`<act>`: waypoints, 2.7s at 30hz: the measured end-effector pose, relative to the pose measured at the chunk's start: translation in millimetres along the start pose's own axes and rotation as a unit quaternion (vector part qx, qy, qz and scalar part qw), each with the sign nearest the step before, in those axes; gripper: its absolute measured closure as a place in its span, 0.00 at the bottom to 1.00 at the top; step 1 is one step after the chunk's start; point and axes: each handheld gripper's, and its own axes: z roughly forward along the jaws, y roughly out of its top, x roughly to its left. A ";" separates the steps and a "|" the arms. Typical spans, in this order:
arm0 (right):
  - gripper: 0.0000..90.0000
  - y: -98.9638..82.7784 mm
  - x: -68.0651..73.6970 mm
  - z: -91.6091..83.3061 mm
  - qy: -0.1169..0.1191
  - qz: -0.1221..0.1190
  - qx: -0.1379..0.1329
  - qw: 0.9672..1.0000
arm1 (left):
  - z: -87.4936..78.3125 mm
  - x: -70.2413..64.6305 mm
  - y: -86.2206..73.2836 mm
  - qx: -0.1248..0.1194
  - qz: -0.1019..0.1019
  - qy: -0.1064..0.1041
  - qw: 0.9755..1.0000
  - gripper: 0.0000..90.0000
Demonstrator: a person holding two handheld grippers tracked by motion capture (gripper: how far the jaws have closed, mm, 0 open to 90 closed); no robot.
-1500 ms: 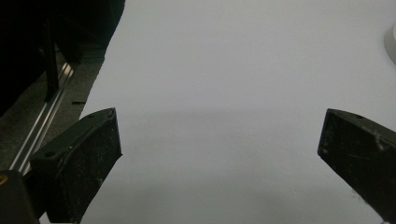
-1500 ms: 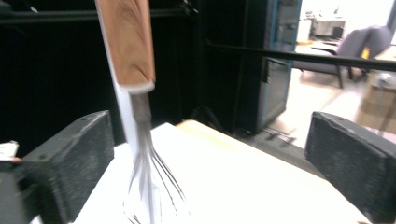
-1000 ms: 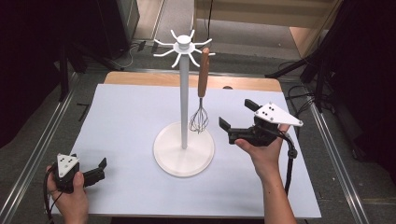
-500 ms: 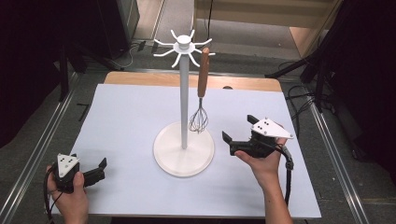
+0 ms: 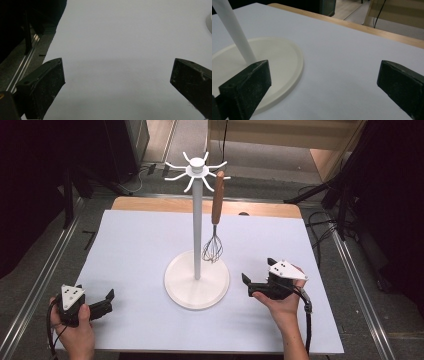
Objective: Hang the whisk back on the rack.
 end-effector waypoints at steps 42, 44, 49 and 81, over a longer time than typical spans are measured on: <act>0.00 -72.7 -72.8 -62.5 -0.116 0.052 0.049 0.991 | 0.2 -1.4 0.0 0.000 0.004 0.002 1.000 0.00; 0.00 -74.7 -76.5 -66.9 -0.122 0.056 0.049 0.990 | 0.2 -1.6 0.0 0.000 0.005 0.003 1.000 0.00; 0.00 -79.7 -84.5 -77.6 -0.133 0.065 0.050 0.988 | 0.2 -2.0 -0.1 0.000 0.007 0.004 1.000 0.00; 0.00 -109.0 -109.2 -124.6 -0.162 0.073 0.054 0.983 | 0.3 -3.5 -0.2 0.000 0.016 0.007 1.000 0.00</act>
